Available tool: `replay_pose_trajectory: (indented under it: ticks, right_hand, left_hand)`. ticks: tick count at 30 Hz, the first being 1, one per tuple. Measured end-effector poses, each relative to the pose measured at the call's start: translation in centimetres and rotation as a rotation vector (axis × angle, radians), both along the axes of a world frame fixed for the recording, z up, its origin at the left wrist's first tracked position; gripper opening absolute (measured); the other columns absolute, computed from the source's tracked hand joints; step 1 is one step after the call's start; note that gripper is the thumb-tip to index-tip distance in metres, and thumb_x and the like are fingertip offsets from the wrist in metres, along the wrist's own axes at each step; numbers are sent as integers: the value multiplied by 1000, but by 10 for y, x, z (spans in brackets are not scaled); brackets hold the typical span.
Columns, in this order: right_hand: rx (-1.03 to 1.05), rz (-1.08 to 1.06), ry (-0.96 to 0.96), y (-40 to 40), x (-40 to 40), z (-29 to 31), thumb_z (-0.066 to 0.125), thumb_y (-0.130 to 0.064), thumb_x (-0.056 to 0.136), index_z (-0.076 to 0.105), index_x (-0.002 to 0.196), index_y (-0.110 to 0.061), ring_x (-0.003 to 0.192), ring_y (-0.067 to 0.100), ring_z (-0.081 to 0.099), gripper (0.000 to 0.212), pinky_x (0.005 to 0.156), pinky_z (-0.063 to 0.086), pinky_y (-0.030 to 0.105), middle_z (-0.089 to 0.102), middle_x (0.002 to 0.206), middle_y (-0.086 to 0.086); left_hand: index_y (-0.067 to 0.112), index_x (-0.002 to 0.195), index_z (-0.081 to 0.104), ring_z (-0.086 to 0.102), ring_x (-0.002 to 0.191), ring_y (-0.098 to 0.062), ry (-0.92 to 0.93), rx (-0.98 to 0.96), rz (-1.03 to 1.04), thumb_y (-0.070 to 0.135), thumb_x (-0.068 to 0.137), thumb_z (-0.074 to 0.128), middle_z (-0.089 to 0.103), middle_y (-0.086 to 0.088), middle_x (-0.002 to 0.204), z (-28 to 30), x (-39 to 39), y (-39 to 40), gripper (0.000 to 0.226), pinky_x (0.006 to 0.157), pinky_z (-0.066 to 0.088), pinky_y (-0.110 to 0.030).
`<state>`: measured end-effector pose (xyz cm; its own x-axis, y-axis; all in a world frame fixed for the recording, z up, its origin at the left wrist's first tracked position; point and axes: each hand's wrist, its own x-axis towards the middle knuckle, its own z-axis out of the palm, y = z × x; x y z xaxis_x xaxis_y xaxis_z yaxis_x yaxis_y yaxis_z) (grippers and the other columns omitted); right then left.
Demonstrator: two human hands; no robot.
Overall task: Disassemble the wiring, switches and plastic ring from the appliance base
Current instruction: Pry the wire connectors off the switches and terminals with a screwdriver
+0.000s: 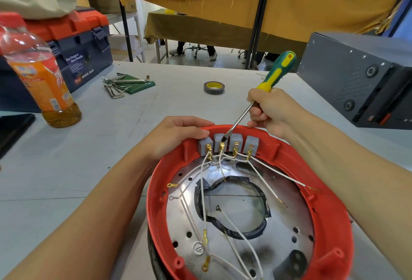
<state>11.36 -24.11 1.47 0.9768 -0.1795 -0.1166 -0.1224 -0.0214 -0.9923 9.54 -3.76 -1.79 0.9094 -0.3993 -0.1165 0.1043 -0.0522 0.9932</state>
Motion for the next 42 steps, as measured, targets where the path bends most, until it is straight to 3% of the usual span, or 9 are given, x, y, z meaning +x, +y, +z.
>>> replay_pose_trajectory:
  ticks: [6,19,23,32,37,42]
  right_hand:
    - [18,-1,-3,1,-4,1,44,-4,91,41,74,-13,27,6,24,20,39,46,19,36,34,-4]
    - [-125,-61,-380,6,-42,5,51,-6,93,46,65,-8,29,14,41,28,43,51,29,49,38,2]
    - [-129,-66,-393,5,-48,4,52,-10,94,46,67,-8,29,15,44,28,43,52,30,52,40,3]
    - [-153,-88,-396,2,-54,1,54,-12,94,46,67,-10,30,18,50,28,45,51,29,55,41,4]
    - [-107,-68,-343,1,-56,-3,53,-12,95,45,68,-10,31,18,52,29,55,58,44,56,42,5]
    - [-42,-110,-322,-1,-55,-2,52,-10,95,44,72,-8,30,16,51,25,58,57,46,55,41,5]
  left_hand:
    - [11,101,72,68,64,-13,-8,13,-2,4,84,61,74,-8,81,2,-1,0,22,55,52,-18]
    - [13,93,74,69,67,-15,-18,-1,-9,2,82,62,74,-9,83,0,0,0,20,58,53,-19]
    - [19,83,78,70,68,-15,-31,-10,0,2,81,63,74,-8,83,-1,-1,-1,22,58,53,-19]
    - [16,89,76,69,67,-15,-26,-21,-1,3,82,63,74,-9,84,-2,-2,-1,20,57,53,-19]
    - [17,90,75,70,66,-15,-28,-13,-4,3,82,63,74,-8,83,-2,-1,-1,20,56,52,-19]
    - [16,91,75,70,66,-15,-22,-21,-13,3,82,63,74,-8,83,-2,-1,0,20,55,52,-18]
